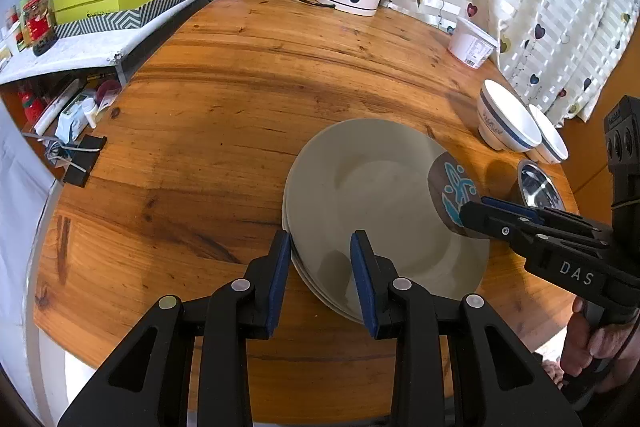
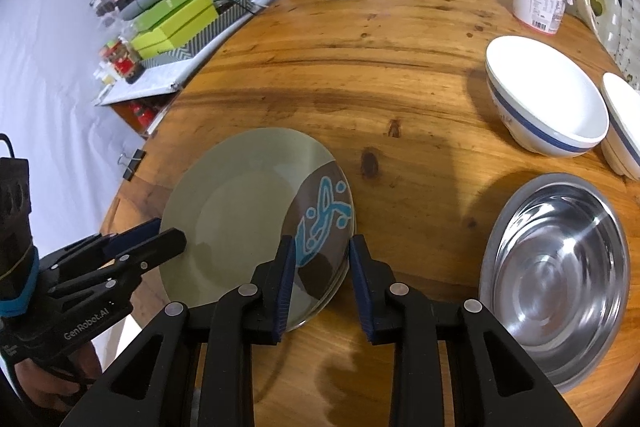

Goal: Organize plates and bowls

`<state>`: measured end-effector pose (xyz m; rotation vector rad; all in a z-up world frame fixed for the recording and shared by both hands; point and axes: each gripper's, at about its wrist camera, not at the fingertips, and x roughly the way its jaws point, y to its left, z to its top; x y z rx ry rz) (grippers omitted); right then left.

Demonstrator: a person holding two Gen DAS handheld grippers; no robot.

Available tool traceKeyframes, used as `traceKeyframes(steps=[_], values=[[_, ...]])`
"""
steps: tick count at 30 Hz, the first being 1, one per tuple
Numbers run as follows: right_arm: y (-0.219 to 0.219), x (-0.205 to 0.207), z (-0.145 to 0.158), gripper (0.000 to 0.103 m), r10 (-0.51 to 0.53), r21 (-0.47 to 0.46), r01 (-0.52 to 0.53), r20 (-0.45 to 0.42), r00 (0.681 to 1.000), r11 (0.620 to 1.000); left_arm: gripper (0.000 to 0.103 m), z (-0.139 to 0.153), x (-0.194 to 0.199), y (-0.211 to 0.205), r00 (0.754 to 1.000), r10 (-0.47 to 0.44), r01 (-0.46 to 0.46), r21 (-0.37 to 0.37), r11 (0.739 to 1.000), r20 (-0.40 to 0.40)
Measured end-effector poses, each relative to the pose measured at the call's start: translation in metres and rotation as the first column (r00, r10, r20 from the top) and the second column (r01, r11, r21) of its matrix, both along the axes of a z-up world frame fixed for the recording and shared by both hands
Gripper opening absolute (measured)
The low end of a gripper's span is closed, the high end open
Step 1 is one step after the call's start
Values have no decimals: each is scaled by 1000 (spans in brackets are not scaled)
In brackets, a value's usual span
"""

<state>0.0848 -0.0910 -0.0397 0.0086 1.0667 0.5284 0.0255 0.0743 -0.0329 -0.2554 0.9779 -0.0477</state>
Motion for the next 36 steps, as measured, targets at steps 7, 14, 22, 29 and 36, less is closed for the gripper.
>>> traceKeyframes(steps=[7, 14, 22, 29, 36], values=[[0, 0, 2, 27, 3, -1, -3, 12, 1000, 1000, 32, 0, 1, 1, 1000, 4, -4, -6, 1000, -2], [2, 0, 2, 27, 7, -3, -7, 14, 1000, 1000, 32, 3, 0, -1, 1000, 6, -6, 8, 1000, 5], [-5, -3, 10, 27, 1, 13, -2, 30, 1000, 1000, 32, 13, -2, 1, 999, 14, -15, 30, 999, 33], [-14, -8, 18, 27, -5, 27, 4, 38, 999, 1000, 32, 20, -3, -4, 999, 3, -5, 37, 999, 49], [-20, -15, 25, 27, 13, 45, -15, 46, 999, 999, 32, 25, -4, -10, 998, -8, 6, 42, 999, 58]])
